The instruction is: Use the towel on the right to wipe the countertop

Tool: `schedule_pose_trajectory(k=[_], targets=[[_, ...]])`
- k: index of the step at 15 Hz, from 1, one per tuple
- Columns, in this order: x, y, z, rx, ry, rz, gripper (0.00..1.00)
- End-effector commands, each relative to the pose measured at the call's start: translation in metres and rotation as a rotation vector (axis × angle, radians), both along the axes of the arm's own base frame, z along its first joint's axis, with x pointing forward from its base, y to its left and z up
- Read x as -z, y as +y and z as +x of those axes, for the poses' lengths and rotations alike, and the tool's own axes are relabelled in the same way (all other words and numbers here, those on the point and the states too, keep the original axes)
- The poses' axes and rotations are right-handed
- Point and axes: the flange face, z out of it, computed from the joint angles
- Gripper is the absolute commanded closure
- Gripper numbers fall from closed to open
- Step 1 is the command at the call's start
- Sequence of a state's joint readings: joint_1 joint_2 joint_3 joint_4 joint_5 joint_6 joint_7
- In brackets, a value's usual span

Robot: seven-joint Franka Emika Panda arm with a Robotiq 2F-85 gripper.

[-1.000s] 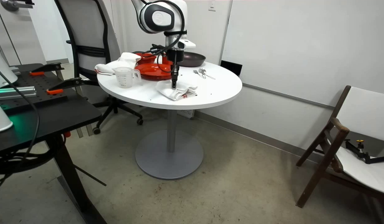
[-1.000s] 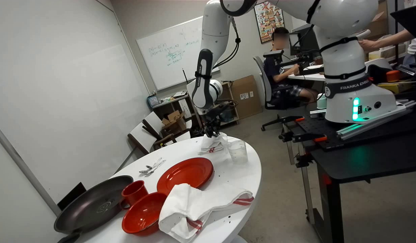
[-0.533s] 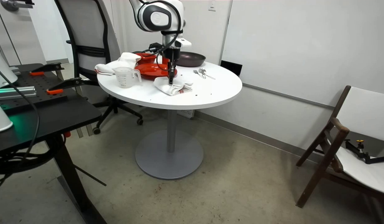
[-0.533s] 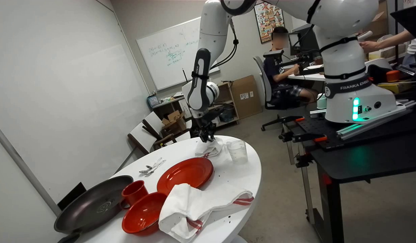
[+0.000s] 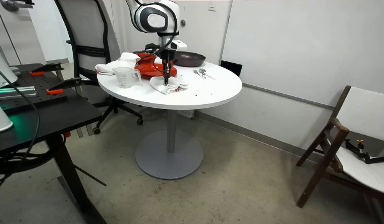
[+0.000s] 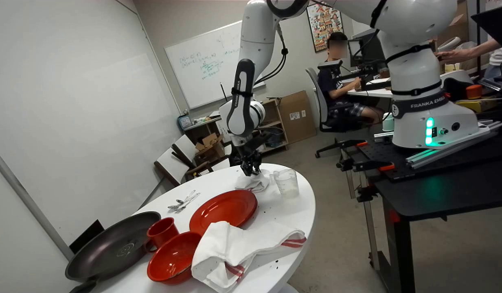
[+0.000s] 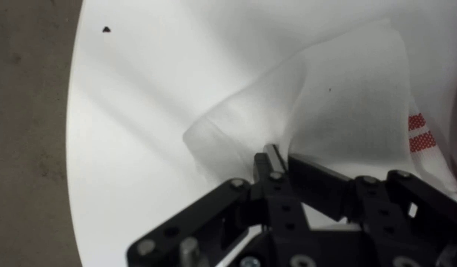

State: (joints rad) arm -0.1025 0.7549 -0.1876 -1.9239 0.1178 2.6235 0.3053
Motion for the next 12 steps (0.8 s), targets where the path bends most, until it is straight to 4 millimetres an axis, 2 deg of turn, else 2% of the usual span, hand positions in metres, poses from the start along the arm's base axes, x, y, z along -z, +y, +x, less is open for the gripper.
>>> schedule_pose_trajectory(k=[1,7,12], targets=[[-0.001,0.011,-0.017,-0.031,0.023,0.010,0.99],[0.007,-0.006,-0.032,0.012,0.060,0.008,0.99],[0.002,-0.028,-0.035,0.049,0.068,-0.014,0.99]])
